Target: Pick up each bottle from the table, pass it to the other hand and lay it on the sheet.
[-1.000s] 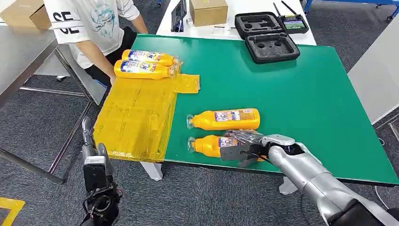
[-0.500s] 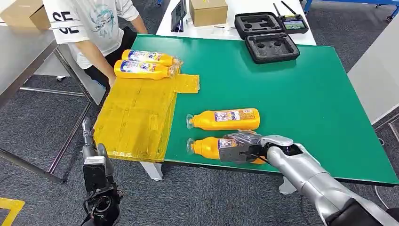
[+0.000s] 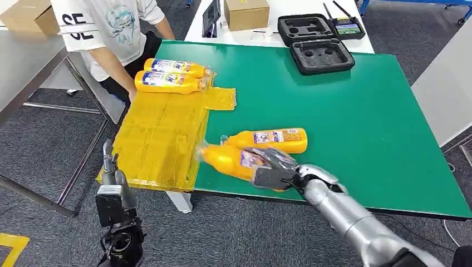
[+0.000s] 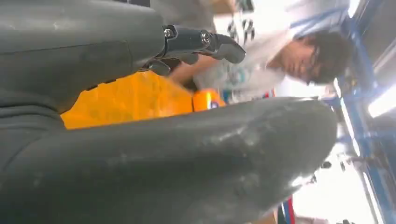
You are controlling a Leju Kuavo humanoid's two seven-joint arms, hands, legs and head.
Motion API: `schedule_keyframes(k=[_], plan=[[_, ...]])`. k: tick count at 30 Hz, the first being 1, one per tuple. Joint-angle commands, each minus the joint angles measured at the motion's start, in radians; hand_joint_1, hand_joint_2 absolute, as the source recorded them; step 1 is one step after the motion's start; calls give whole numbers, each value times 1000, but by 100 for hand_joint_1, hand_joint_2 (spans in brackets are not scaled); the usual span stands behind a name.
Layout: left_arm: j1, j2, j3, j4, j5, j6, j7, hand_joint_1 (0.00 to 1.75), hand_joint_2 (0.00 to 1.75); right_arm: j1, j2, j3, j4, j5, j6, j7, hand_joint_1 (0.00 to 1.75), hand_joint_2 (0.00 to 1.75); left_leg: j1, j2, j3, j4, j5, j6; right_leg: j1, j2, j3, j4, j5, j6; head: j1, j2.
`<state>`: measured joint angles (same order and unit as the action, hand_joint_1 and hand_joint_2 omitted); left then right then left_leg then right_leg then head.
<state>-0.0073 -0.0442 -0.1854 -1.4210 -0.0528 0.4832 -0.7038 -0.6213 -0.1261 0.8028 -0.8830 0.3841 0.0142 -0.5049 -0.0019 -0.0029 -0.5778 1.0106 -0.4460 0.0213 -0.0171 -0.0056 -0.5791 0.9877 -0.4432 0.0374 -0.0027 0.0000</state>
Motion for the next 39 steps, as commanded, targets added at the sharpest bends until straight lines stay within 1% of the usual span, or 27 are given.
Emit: schedule_keyframes(k=[1,10,12,13,17,21,23,25,26,28,32,37,39], plan=[[-20,-7,-15,-43,41,-93,39,0,0,112,128,-225,-145,-114,-24,-58,175,175,2,-1,1,1,-1,-2,3,-1,2,0,-1,-3,0,0],[-18,-7,-11,-40,41,-94,40,0,0,110,124,-230,-138,-116,-26,-64,175,175,1,0,0,0,0,-1,0,0,1,0,0,-1,0,0],[-17,0,-22,-53,59,-143,47,0,0,132,154,-264,-143,-134,-19,-94,175,175,1,0,1,0,0,-1,0,0,1,0,0,-2,0,0],[-13,2,-27,-66,76,-173,60,0,175,146,175,-278,-143,-147,-7,-104,175,175,1,0,1,0,0,-1,0,0,1,0,0,-1,0,0],[-7,5,-35,-86,89,-210,76,0,175,155,203,-297,-99,-165,3,-121,175,175,2,0,2,0,-1,-2,2,1,3,-1,-1,-2,0,0],[-32,14,-55,-52,155,-353,114,0,175,163,215,-310,-33,-156,11,-151,175,175,1,0,1,-1,0,-1,1,0,1,-1,0,-1,0,0],[-56,29,-78,-29,211,-490,149,0,175,159,231,-312,15,-139,36,-165,175,175,2,-1,2,-1,0,-1,2,-1,3,-2,0,-2,0,0],[-93,45,-113,1,220,-607,178,0,175,153,253,-308,62,-113,48,-167,175,175,1,-1,1,-1,0,-1,1,-1,2,-1,0,-1,0,0],[-117,48,-130,18,198,-642,182,0,175,151,266,-307,88,-113,72,-172,175,175,1,-1,1,-1,0,-1,1,-1,2,-1,0,-1,0,0],[-173,46,-162,70,201,-702,204,0,175,146,288,-278,139,-83,81,-183,175,175,1,-2,1,-1,1,-1,0,-1,2,-1,0,-1,0,0],[-248,44,-212,164,225,-752,223,0,175,139,338,-229,183,-61,99,-193,175,175,3,-2,3,-2,1,-2,2,-2,4,-2,0,-3,0,0],[-245,54,-230,167,258,-788,223,0,175,101,367,-181,239,-62,124,-191,175,175,1,1,2,-1,0,-2,1,2,1,0,0,-2,0,0],[-240,57,-231,164,269,-793,227,0,175,96,371,-173,255,-66,126,-193,175,175,4,2,5,-1,-1,-3,4,3,4,-2,0,-4,0,0]])
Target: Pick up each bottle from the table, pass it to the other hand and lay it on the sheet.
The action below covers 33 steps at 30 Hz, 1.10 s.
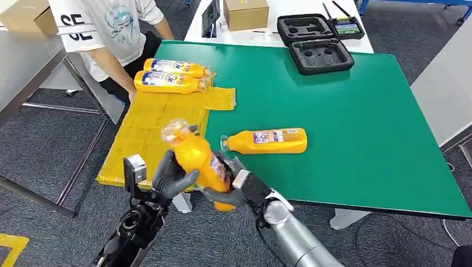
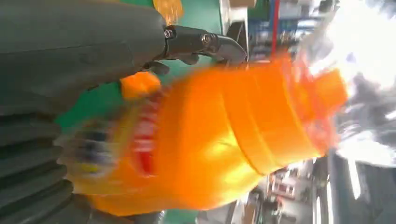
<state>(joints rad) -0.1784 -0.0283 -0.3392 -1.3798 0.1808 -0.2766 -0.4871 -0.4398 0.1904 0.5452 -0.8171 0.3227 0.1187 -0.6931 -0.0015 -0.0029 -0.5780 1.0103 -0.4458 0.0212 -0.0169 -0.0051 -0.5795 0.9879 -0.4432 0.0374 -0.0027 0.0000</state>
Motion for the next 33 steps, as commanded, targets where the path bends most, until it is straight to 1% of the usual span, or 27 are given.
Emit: schedule_keyframes(k=[1,3,4,9,17,22,23,24,25,31,32,33], plan=[[-67,40,-75,125,42,-37,11,0,175,-85,55,89,194,-7,37,-5,175,175,2,0,3,0,0,-2,2,0,3,-1,0,-2,0,0],[-69,41,-79,126,47,-36,13,0,175,-83,61,102,207,-2,35,-5,175,175,2,0,2,0,0,-2,2,0,3,-1,0,-2,1,0],[-76,39,-78,138,52,-30,16,0,175,-80,67,130,221,4,60,-3,175,175,2,2,2,-1,0,-2,2,2,3,-1,0,-2,0,0],[-90,25,-76,193,98,-32,37,0,175,-56,89,164,235,18,37,-1,175,175,2,-1,2,-1,0,-2,1,-1,3,-1,0,-2,0,0],[-82,27,-69,191,117,-39,32,0,175,-60,87,167,235,20,34,1,175,175,1,-1,0,0,0,-1,0,-1,1,0,0,-1,0,0],[-67,16,-30,140,176,-50,16,0,175,-73,83,175,263,24,22,13,175,175,3,0,2,0,-1,-2,3,0,3,-1,0,-3,0,0],[-67,13,-21,135,182,-45,11,101,175,-74,84,175,267,24,22,12,175,175,1,0,0,0,0,-1,1,-1,0,0,0,-1,0,0],[-67,13,-19,132,184,-43,11,154,175,-74,84,177,270,24,22,12,175,175,2,-1,0,0,0,-1,2,-1,1,0,0,-2,0,0],[-66,14,-13,126,186,-40,9,173,175,-76,86,178,276,25,18,11,175,175,1,-1,0,0,0,-1,1,-1,0,0,0,-1,0,0],[-56,13,-5,119,187,-35,5,175,175,-77,84,176,280,20,8,11,175,175,2,-1,1,0,-1,-2,2,-1,2,-1,-1,-2,1,0],[-53,13,-4,116,187,-34,3,175,175,-77,86,172,280,18,5,11,21,175,1,-1,0,0,0,-1,1,-1,1,-1,0,-1,0,0],[-43,14,0,105,187,-30,1,175,175,-74,90,165,277,18,-20,20,0,175,2,-1,0,0,0,-1,2,-1,2,-1,-1,-2,0,0]])
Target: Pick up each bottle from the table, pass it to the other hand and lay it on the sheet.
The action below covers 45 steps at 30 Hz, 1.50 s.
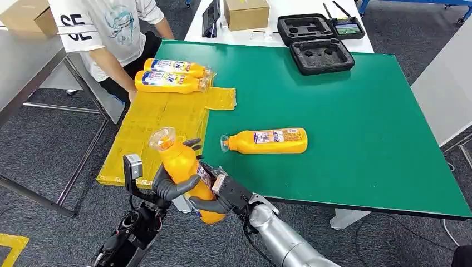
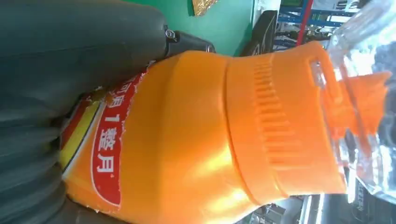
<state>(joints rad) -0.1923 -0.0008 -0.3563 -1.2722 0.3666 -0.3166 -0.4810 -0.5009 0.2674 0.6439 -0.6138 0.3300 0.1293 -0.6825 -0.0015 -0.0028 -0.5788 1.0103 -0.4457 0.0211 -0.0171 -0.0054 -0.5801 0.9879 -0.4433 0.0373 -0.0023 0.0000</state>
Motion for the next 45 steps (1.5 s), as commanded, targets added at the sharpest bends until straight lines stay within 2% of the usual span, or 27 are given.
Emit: schedule_keyframes(k=[1,2,10,18,20,24,25,27,29,33,34,35,36,37,38,40,41,42,45], plan=[[-23,-12,21,-11,-8,23,-9,175,175,-12,17,56,72,4,-45,18,0,175,2,-1,2,0,-1,-1,2,-1,2,-1,-1,-2,0,0],[-20,-13,26,-17,-10,28,-9,175,175,-12,19,51,69,1,-51,22,0,0,2,0,2,0,-1,-2,2,0,3,-1,-1,-2,0,0],[-29,-10,79,-22,-48,114,-30,173,175,-9,12,51,45,3,-85,43,0,0,2,-1,1,0,0,-1,2,-1,2,-1,0,-1,0,0],[-30,-7,81,-21,-47,112,-29,173,175,-11,11,50,44,3,-85,43,0,0,1,-2,1,0,0,-1,1,-1,2,-1,0,-1,0,0],[-36,-8,98,-16,-74,162,-48,166,175,-4,7,43,22,-3,-97,38,0,0,2,-1,2,0,-1,-2,2,-1,3,-1,0,-2,0,0],[-72,9,152,8,-245,360,-113,159,175,24,-24,33,-108,-13,-110,34,0,0,3,-2,2,0,0,-2,3,-2,4,-1,0,-3,0,0],[-79,14,170,17,-245,363,-109,152,175,27,-32,33,-134,-14,-111,36,0,0,2,-3,0,1,0,-1,2,-2,1,0,0,-2,1,0],[-105,26,195,42,-336,443,-122,159,175,37,-49,27,-195,-25,-114,42,0,0,2,-1,0,0,0,-1,2,-1,0,0,0,-1,0,0],[-137,36,224,74,-411,506,-126,175,175,48,-60,25,-249,-38,-111,49,0,0,2,-2,0,0,1,-1,2,-2,1,-1,0,-2,1,0],[-179,54,245,113,-465,553,-140,175,175,57,-67,34,-283,-46,-101,55,0,0,2,-2,0,0,0,-1,2,-2,1,0,0,-2,0,0],[-190,60,241,129,-510,593,-144,173,175,57,-69,39,-287,-46,-100,55,0,0,3,-4,1,0,1,-2,3,-3,2,-1,0,-2,0,0],[-218,69,239,157,-600,697,-161,173,175,61,-71,47,-300,-46,-100,56,0,0,3,-3,1,0,1,-2,3,-3,2,0,0,-1,0,0],[-239,76,243,176,-622,722,-157,159,175,66,-71,52,-312,-46,-100,56,0,0,4,-3,1,0,1,-2,4,-3,2,-1,0,-2,0,0],[-266,88,238,208,-693,790,-154,154,175,72,-72,58,-327,-46,-100,56,0,0,4,-2,1,0,1,-2,4,-2,1,0,0,-1,0,0],[-292,91,247,235,-701,798,-149,159,175,78,-71,61,-338,-46,-100,57,0,0,4,-2,1,1,1,-2,4,-2,2,0,0,-2,0,0],[-323,93,254,272,-732,831,-153,157,175,81,-69,67,-346,-47,-99,61,0,0,5,-3,0,1,1,-3,5,-3,2,0,0,-2,0,0],[-351,98,248,310,-776,856,-144,166,175,81,-69,71,-349,-46,-101,64,0,0,4,-3,0,1,1,-2,3,-2,1,1,0,-2,0,0],[-366,101,243,326,-802,869,-135,164,175,82,-69,72,-352,-47,-101,65,0,0,5,-3,1,0,1,-3,4,-2,2,0,0,-2,0,0],[-461,145,160,428,-1014,871,-6,159,175,90,-71,50,-379,-61,-114,65,0,0,4,-4,-1,1,1,-2,3,-4,1,1,0,-2,0,0]])
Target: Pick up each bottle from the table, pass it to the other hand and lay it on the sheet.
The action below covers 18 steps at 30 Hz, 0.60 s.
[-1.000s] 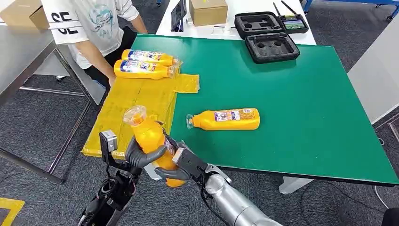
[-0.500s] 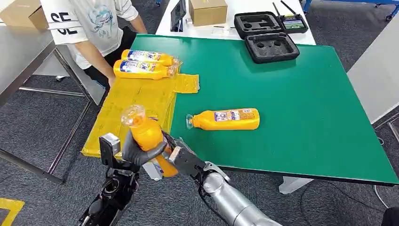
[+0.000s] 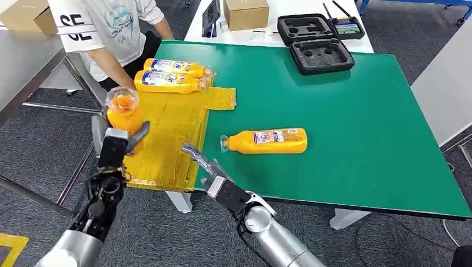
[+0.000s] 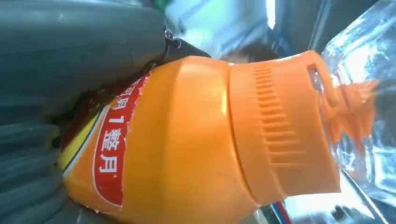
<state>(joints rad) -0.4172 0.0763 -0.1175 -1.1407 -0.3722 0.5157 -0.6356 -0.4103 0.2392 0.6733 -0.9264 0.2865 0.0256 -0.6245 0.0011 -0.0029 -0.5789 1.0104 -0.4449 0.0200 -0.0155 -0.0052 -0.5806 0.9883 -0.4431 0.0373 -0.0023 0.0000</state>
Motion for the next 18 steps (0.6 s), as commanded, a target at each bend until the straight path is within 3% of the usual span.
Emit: schedule_keyframes(k=[1,2,7,9,15,18], plan=[[-258,71,-84,314,-283,7,157,166,175,4,-47,14,-80,-22,-12,5,0,0,2,-4,0,1,0,-2,2,-4,2,0,-1,-2,0,0],[-315,97,-158,395,-400,-30,224,175,175,14,-47,-9,-112,-51,-15,-9,0,0,2,-4,-1,1,1,-1,2,-4,1,0,0,-1,0,0],[-339,90,-159,441,-406,-43,217,175,175,21,-51,-19,-142,-62,-13,-4,0,0,2,-2,1,0,1,-2,2,-2,2,-1,0,-2,0,0],[-379,101,-251,524,-504,-137,257,175,175,28,-50,-34,-170,-94,-9,-17,0,0,2,0,1,1,0,-1,3,0,3,-1,1,-3,0,0],[-499,7,-377,756,-602,-380,285,175,175,13,-50,-21,-168,-106,-9,-7,0,0,1,-3,-1,1,1,-1,2,-4,0,0,2,-4,1,0],[-505,7,-377,757,-602,-384,284,175,175,14,-50,-20,-162,-106,-9,-7,0,0,2,-2,-1,2,1,-1,2,-3,0,0,2,-4,0,0]])
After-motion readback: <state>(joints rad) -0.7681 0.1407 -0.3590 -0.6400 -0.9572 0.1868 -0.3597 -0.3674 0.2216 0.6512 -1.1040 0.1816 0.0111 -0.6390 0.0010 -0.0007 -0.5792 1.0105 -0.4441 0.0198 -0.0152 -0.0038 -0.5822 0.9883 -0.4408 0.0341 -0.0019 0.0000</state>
